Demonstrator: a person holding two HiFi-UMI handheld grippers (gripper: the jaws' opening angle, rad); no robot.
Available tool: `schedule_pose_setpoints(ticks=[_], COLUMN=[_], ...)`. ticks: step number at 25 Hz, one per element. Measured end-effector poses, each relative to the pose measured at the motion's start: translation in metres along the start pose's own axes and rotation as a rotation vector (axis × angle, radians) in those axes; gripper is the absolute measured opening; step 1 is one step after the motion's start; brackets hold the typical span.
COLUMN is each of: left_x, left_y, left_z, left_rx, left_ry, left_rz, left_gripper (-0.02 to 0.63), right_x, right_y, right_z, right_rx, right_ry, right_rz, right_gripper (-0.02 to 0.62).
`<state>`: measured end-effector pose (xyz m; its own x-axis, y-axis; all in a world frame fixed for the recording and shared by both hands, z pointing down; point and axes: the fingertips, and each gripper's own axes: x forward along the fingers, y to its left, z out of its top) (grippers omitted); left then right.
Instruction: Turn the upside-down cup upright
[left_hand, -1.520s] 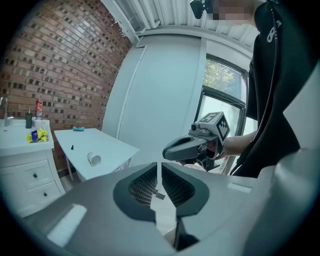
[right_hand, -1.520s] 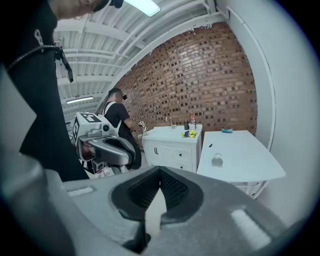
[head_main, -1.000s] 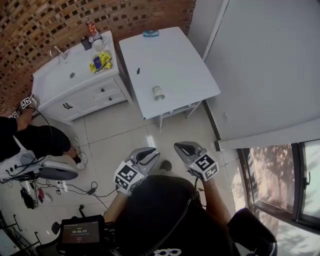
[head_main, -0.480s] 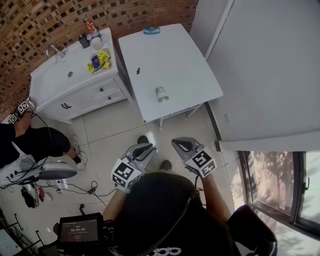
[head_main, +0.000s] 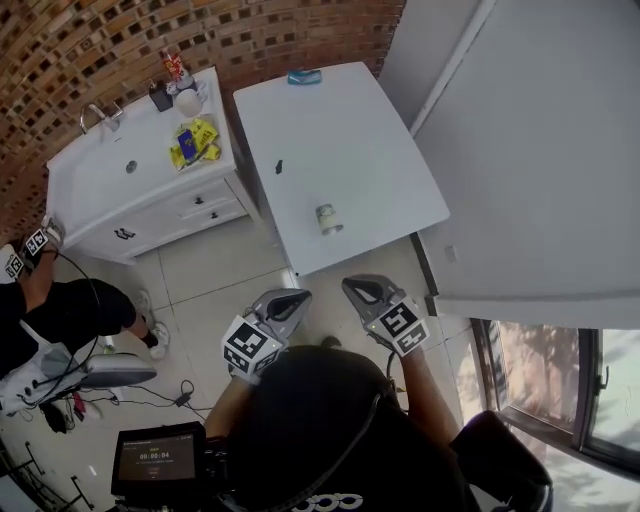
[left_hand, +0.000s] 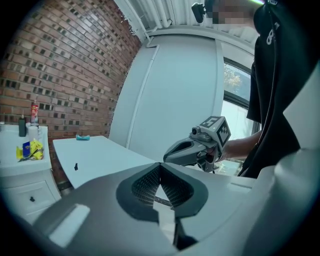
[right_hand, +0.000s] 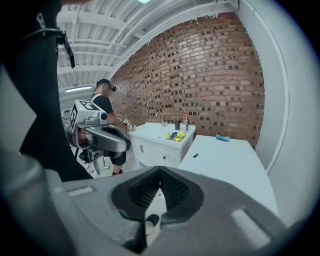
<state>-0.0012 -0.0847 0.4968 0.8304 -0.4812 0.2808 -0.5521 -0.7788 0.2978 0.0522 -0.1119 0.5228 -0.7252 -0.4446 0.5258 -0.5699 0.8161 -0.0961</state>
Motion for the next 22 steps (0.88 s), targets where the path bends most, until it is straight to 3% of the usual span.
schedule_pose_setpoints(ticks=[10, 22], left_x=[-0.016, -0.032], left_y=[0.069, 0.114], left_z=[0.009, -0.002], left_rx=[-0.027, -0.073], left_ry=[0.010, 0.020], left_rz=[-0.063, -0.047], left_gripper=[0.015, 0.015], right_x=[0.056, 0.095], right_y=[-0.032, -0.054], right_z=[0.014, -0.013], right_rx=[-0.109, -0.147], right_ry=[0.150, 0.311], right_rz=[-0.126, -0.144], right_gripper=[-0.008, 0.049])
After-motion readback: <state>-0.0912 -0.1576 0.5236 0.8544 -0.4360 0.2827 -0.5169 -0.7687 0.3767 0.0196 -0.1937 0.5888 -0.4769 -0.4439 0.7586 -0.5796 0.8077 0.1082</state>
